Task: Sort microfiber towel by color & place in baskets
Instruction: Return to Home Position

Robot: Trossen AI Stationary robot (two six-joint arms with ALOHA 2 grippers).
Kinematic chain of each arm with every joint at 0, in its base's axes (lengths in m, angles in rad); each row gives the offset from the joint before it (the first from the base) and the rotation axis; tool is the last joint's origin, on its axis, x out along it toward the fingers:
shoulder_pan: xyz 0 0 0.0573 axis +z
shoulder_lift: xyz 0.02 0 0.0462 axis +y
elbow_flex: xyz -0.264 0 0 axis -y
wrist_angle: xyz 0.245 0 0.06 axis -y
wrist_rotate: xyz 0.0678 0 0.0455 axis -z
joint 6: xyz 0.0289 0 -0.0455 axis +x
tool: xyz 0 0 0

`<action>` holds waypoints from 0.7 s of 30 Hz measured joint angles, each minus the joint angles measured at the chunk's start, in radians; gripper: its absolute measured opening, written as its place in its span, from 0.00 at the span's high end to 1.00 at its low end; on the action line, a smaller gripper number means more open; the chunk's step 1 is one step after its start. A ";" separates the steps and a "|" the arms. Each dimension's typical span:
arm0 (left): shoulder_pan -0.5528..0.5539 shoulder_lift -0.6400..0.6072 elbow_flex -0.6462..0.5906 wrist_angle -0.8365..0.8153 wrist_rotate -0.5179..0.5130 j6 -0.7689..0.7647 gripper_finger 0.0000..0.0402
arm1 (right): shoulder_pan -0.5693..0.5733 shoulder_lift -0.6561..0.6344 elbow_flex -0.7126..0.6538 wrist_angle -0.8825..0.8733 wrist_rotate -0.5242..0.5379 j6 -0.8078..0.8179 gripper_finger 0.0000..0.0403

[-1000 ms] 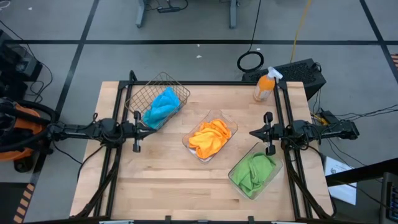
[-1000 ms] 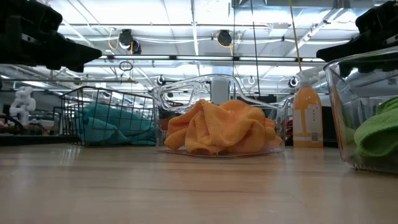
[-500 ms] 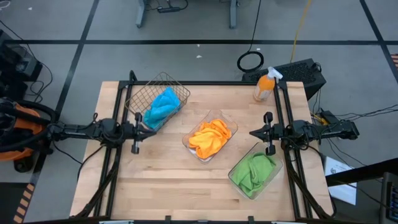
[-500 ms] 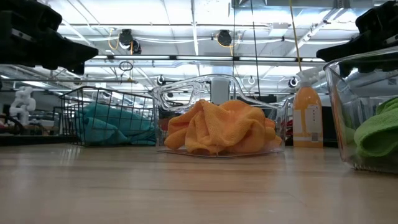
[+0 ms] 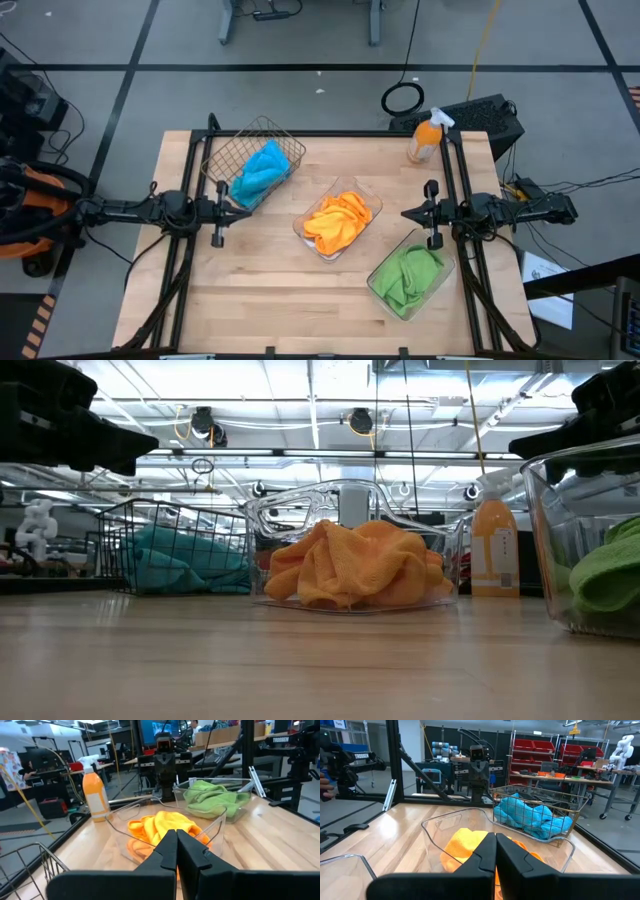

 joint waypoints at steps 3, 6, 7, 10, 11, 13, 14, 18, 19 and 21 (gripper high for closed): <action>0.000 0.000 0.000 0.001 -0.019 -0.001 1.00 | 0.000 0.000 0.000 0.000 0.000 0.000 1.00; 0.000 0.000 0.000 -0.002 -0.022 -0.020 0.98 | 0.000 0.000 0.000 0.000 0.000 0.000 1.00; 0.000 0.000 0.000 -0.002 -0.022 -0.024 0.97 | 0.000 0.000 0.000 0.000 0.000 0.000 1.00; 0.000 0.000 0.000 -0.002 -0.024 -0.024 0.94 | 0.000 0.000 0.000 0.000 0.000 0.000 1.00; 0.000 0.000 0.000 -0.002 -0.024 -0.024 0.94 | 0.000 0.000 0.000 0.000 0.000 0.000 1.00; 0.000 0.000 0.000 -0.002 -0.024 -0.024 0.93 | 0.000 0.000 0.000 0.000 0.000 0.000 1.00; 0.000 0.000 0.000 -0.003 -0.024 -0.024 0.93 | 0.000 0.000 0.000 0.000 0.000 0.000 1.00; 0.000 0.000 0.000 -0.004 -0.025 -0.025 0.93 | 0.000 0.000 0.000 0.000 0.000 0.000 1.00; 0.000 0.000 0.000 -0.004 -0.025 -0.025 0.93 | 0.000 0.000 0.000 0.000 0.000 0.000 1.00; 0.000 0.000 0.000 -0.004 -0.025 -0.025 0.93 | 0.000 0.000 0.000 0.000 0.000 0.000 1.00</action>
